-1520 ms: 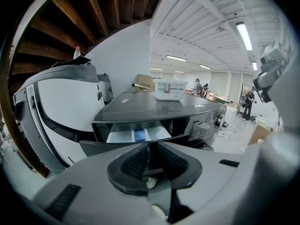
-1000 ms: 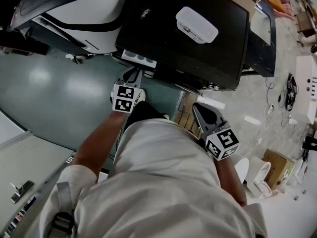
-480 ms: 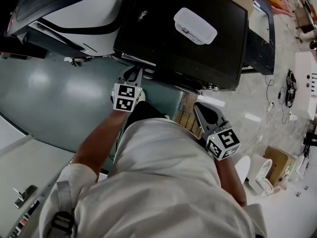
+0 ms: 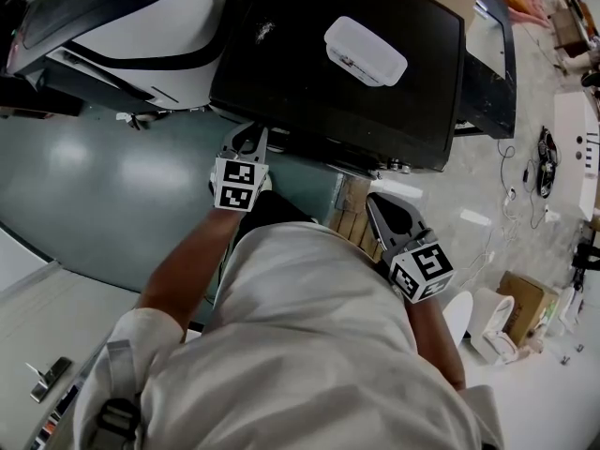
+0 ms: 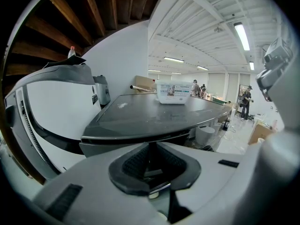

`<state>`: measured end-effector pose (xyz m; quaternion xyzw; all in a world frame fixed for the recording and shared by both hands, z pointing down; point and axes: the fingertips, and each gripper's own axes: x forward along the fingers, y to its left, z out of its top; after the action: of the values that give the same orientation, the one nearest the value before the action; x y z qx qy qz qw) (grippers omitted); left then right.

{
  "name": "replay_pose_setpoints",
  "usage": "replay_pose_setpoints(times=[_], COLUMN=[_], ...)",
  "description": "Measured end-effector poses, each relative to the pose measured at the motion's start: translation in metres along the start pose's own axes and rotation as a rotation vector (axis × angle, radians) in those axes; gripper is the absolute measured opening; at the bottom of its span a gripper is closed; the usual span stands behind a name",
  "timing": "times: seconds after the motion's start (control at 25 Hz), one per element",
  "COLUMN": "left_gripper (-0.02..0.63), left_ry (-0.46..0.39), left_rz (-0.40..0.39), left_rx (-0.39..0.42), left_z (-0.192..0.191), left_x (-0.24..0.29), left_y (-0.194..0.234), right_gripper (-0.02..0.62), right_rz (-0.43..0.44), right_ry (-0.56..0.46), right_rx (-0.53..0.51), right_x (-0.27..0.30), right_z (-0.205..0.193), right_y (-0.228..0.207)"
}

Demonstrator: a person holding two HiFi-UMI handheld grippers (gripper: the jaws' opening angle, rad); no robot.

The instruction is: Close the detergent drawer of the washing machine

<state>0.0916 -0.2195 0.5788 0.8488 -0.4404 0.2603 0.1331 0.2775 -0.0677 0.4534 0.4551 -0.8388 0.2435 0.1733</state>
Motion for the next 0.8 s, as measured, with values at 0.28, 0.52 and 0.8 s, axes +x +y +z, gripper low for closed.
replay_pose_setpoints(times=[0.28,0.52,0.8], left_gripper=[0.047,0.046,0.046], left_ry=[-0.009,-0.01,-0.009], left_rz=[0.002,-0.007,-0.01], left_rx=[0.003,0.003,-0.024], left_z=[0.0028,0.0044,0.0061], left_x=[0.0044,0.0052,0.0071], left_y=[0.002,0.0016,0.0022], right_gripper=[0.005,0.005,0.005], right_rz=[-0.016,-0.024,-0.038], right_ry=[0.001,0.0,0.004], right_rx=[0.001,0.006,0.006], right_x=[0.0031,0.0069,0.0093], right_z=[0.0032,0.0064,0.0078], right_y=[-0.0029,-0.0044,-0.0079])
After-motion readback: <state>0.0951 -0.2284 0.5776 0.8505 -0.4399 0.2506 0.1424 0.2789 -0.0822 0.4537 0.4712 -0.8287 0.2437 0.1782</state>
